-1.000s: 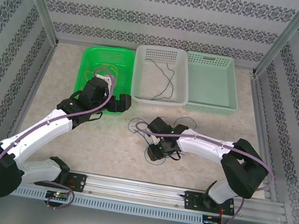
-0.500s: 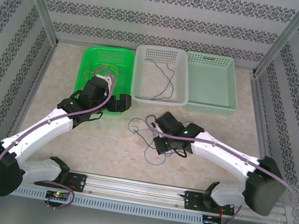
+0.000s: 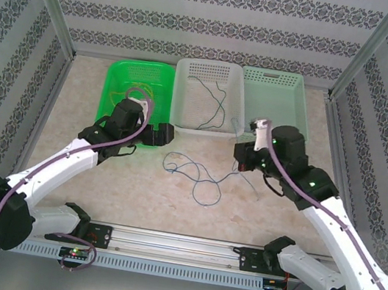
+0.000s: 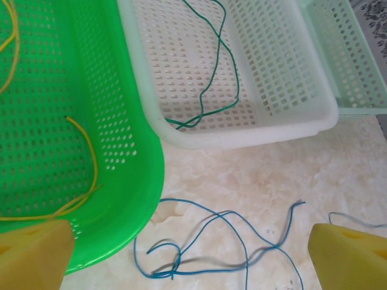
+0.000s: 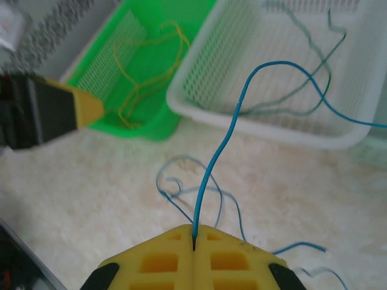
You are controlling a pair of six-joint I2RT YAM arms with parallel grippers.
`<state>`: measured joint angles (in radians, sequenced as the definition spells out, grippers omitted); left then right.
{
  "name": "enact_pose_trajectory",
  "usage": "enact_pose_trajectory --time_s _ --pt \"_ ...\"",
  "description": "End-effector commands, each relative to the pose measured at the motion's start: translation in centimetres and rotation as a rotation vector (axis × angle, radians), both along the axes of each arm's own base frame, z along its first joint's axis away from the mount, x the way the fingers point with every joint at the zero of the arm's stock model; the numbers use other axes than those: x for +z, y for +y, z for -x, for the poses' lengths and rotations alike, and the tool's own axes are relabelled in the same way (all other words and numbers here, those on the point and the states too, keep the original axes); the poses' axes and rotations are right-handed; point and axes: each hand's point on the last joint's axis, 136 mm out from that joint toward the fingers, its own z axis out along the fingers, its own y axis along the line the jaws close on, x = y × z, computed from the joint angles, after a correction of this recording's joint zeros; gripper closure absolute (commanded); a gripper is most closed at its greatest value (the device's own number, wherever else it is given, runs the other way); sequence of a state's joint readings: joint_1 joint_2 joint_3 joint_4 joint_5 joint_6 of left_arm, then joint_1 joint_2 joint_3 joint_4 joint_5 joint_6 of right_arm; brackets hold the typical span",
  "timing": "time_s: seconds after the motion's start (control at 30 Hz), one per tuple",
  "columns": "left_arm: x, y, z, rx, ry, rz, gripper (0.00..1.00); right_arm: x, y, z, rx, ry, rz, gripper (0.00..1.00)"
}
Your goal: Untangle the cables
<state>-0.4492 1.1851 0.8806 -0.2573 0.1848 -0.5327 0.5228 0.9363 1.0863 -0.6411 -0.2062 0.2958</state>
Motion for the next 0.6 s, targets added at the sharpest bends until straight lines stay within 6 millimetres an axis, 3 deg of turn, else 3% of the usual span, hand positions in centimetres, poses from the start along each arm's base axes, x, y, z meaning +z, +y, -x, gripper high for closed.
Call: enact_pose_trajectory --time_s 0.0,0.37,0.57 --pt "1.1 -0.7 -0.9 -0.005 -0.022 0.065 0.00 3.6 -0.6 0.1 0.003 -0.049 -0.061 1.00" --pt "0.4 -0.7 -1.0 -0.006 -0.008 0.062 0.00 13.9 -4.9 -2.9 -0.153 -0.284 -0.095 1.00" --pt "-0.2 -0.8 -0.9 -0.006 0.005 0.064 0.00 16.9 -7.0 -8.0 -0.268 -0.403 0.061 1.00"
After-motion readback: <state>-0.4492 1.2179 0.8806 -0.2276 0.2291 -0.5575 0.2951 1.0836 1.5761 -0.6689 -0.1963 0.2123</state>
